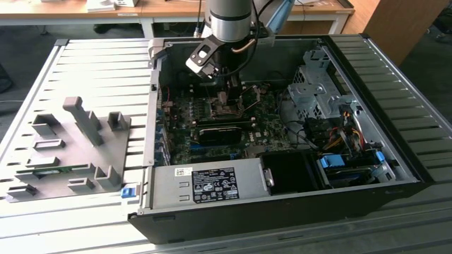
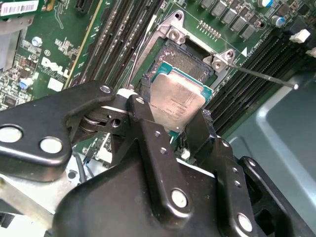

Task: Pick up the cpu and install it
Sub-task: 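Place the cpu into insertion slot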

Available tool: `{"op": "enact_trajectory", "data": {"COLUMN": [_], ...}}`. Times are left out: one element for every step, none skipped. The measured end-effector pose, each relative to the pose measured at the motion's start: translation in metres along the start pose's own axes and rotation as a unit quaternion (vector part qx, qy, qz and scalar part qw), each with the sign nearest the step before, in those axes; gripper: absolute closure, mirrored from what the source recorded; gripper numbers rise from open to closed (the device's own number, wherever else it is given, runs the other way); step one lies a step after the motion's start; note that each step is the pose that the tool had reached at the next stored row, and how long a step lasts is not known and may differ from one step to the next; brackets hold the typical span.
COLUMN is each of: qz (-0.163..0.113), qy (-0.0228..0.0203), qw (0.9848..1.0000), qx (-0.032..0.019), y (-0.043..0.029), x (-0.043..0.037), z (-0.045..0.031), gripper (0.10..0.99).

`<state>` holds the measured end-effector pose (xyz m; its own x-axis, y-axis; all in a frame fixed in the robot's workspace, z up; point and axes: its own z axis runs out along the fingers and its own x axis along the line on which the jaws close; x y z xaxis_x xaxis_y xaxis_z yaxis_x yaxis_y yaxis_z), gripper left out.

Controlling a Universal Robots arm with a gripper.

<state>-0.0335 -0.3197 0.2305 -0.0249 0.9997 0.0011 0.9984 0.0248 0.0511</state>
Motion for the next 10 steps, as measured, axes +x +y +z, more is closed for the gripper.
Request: {"op": "enact_trajectory", "data": {"qz": [0.000,0.001,0.001,0.002,0.003,0.006,0.008,0.009,0.009,0.009], "qy": [0.0000,0.0000,-0.0001,-0.0001,-0.0002,-0.0003,-0.0004,-0.0005,-0.0005,-0.0005], "qw": [1.0000,1.0000,1.0000,1.0000,1.0000,1.0000,1.0000,1.0000,1.0000,1.0000], "qx": [0.0000,0.0000,0.0000,0.0000,0.0001,0.0000,0.0000,0.0000,0.0000,0.0000], "y": [-0.0011,-0.0017,-0.0018,-0.0018,-0.0019,-0.0019,-0.0020,-0.0021,-0.0021,-0.0022], "x": [0.0000,0.0000,0.0000,0.0000,0.0000,0.0000,0.0000,0.0000,0.0000,0.0000], "z": [0.0010,0.0018,0.0024,0.0029,0.0037,0.0047,0.0057,0.0067,0.0080,0.0095], "gripper": [0.561,0.561,0.561,0.561,0.561,0.561,0.561,0.561,0.561,0.561]}}
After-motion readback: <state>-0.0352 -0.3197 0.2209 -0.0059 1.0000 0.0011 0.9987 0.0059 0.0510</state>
